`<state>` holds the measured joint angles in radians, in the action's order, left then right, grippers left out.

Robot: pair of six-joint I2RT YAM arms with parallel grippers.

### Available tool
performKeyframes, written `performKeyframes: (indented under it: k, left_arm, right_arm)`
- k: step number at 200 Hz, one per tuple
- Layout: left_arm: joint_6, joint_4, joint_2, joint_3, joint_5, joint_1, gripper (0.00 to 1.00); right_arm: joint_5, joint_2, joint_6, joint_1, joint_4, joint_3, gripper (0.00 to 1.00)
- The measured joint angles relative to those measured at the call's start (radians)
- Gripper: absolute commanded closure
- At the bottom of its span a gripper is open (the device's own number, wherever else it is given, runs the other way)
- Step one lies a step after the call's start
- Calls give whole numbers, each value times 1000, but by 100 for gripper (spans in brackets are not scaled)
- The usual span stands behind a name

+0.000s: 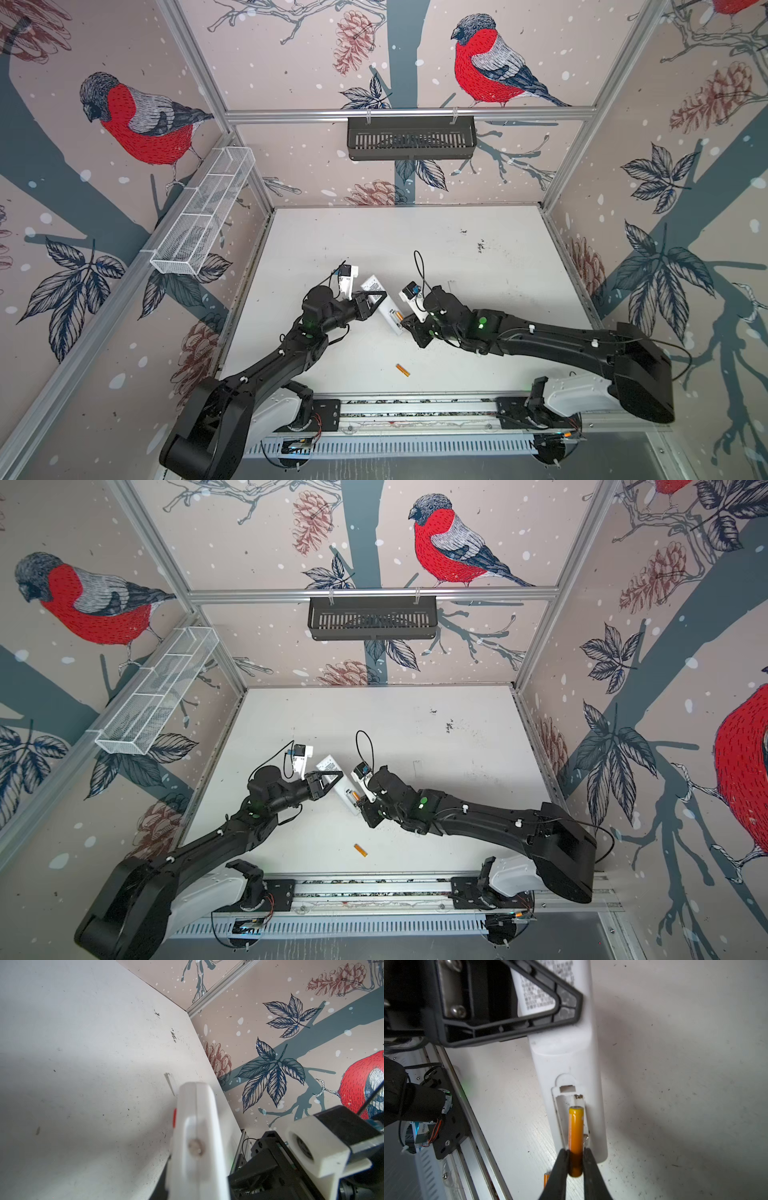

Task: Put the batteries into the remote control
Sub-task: 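Lift the battery and move the right gripper over the remote's open compartment, then press the battery down into the compartment with the right gripper and release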

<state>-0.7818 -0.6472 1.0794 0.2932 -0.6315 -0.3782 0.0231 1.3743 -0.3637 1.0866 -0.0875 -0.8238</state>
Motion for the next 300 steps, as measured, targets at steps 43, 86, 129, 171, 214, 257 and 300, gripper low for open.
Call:
performKeyframes:
  k: [43, 86, 129, 171, 214, 257, 300]
  left_arm:
    - [-57, -28, 41, -20, -23, 59, 100]
    - [-109, -68, 70, -27, -57, 88, 100]
    - [-133, -96, 92, -36, -74, 94, 100]
    - [-154, -130, 119, -42, -89, 105, 100]
    - [-164, -133, 146, -42, -106, 114, 100]
    - [-180, -133, 173, -31, -130, 128, 100]
    - [-183, -134, 187, -30, -151, 137, 100]
  right_arm:
    - [-19, 48, -29, 0, -62, -43, 83]
    - [-23, 92, -42, 0, -99, -101, 83]
    - [-23, 143, -53, -2, -148, -156, 83]
    - [-26, 165, -53, 1, -195, -192, 83]
    - [-31, 164, -51, 18, -207, -206, 83]
    - [-35, 197, -48, 25, -222, -239, 83]
    - [-55, 232, -53, 17, -246, -259, 83]
